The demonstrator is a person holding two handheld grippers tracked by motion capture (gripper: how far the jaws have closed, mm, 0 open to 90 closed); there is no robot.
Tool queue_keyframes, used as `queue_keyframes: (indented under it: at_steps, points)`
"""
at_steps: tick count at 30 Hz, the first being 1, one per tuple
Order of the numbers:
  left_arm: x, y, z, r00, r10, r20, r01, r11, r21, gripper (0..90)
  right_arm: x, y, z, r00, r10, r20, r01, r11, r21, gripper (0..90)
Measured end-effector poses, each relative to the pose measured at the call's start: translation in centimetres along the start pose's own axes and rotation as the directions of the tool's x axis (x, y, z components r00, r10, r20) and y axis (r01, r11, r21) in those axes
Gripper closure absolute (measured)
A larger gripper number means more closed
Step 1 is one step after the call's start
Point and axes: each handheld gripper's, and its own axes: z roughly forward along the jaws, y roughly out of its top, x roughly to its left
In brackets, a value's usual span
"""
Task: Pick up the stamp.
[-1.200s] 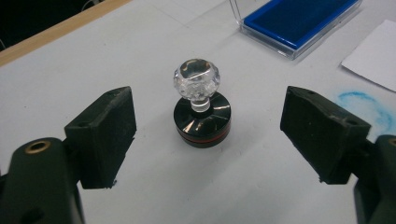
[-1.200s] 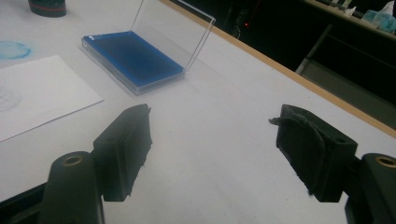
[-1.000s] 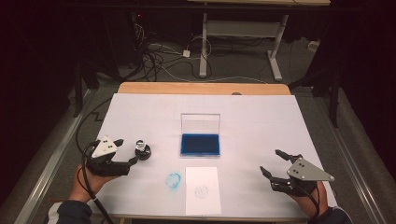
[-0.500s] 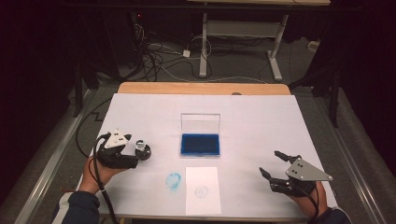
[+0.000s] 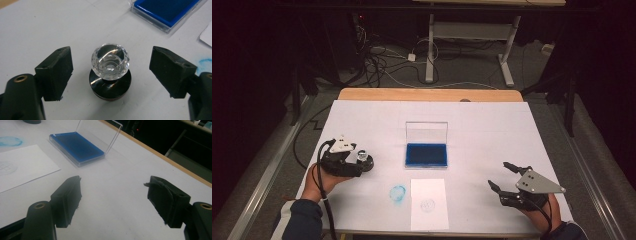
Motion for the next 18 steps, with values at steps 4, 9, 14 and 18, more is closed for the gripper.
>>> queue_keyframes:
  at_steps: [4, 9, 14, 18]
  points:
    - [0.4, 0.0, 0.3, 0.9999, -0.013, 0.009, 0.012, 0.9994, 0.032, 20.1, 0.1, 0.0, 0.0, 1.0, -0.002, -0.004, 0.002, 1.0, 0.005, 27.2]
    - [0.9, 0.3, 0.5, 0.9986, -0.021, 0.05, 0.018, 0.9982, 0.058, 26.6, 0.1, 0.0, 0.1, 0.9999, -0.007, -0.009, 0.007, 1.0, 0.007, 27.4]
    - [1.2, 1.5, 0.3, 0.9973, -0.009, 0.072, 0.001, 0.9934, 0.115, 31.5, 0.1, -0.1, 0.2, 0.9998, -0.007, -0.016, 0.007, 1.0, 0.014, 27.6]
    - [1.2, 2.2, 0.6, 0.9978, 0.001, 0.067, -0.014, 0.9813, 0.192, 35.5, 0.2, -0.1, 0.2, 0.9998, -0.012, -0.019, 0.012, 1.0, 0.017, 27.6]
